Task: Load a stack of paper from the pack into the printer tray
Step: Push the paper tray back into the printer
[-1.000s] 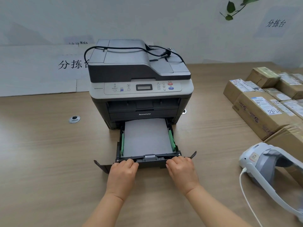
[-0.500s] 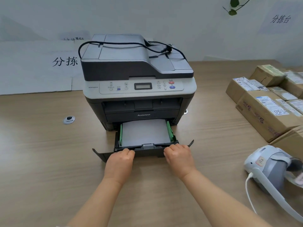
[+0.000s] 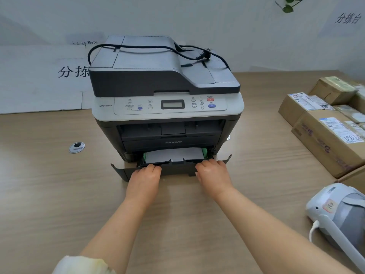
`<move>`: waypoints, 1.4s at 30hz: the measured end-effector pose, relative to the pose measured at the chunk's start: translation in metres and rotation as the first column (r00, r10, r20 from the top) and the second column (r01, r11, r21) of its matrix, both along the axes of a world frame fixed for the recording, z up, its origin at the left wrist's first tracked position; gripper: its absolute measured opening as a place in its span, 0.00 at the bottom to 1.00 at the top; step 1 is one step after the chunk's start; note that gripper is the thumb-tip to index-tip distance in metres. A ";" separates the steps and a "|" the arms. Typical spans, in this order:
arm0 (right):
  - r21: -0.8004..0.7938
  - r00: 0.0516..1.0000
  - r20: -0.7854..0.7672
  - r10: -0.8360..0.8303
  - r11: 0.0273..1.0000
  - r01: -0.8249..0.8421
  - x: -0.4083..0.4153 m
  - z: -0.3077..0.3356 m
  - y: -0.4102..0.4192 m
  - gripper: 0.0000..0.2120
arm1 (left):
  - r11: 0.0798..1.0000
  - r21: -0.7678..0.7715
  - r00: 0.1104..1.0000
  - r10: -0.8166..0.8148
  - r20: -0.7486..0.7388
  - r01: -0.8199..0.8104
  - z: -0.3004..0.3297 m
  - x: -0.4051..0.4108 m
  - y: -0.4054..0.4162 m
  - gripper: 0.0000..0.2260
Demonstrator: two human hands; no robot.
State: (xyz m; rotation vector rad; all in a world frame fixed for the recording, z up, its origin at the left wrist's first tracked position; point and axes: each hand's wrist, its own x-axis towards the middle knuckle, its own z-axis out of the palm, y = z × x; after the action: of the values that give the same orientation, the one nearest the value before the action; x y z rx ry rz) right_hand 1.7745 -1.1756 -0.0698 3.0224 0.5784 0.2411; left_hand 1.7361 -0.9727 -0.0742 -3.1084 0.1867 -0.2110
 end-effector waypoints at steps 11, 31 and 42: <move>-0.083 0.999 -0.043 -0.009 0.997 0.006 0.035 0.009 0.013 0.18 | 0.999 -0.010 0.999 0.038 -0.038 -0.038 0.005 0.033 0.005 0.19; -0.191 0.954 -0.267 -0.139 0.978 0.089 0.045 0.027 0.026 0.19 | 0.972 0.010 0.895 0.219 -0.388 -0.233 0.019 0.040 -0.001 0.27; -0.108 0.967 -0.229 -0.115 0.990 0.092 0.000 0.088 0.035 0.15 | 0.970 -0.022 0.891 0.213 -0.401 -0.242 0.079 0.003 -0.003 0.20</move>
State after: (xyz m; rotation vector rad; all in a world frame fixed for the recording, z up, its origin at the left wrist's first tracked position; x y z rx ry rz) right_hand 1.7741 -1.1411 0.0185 2.9947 0.4289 -0.1481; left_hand 1.7391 -0.9762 0.0049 -3.1662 -0.1886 0.4303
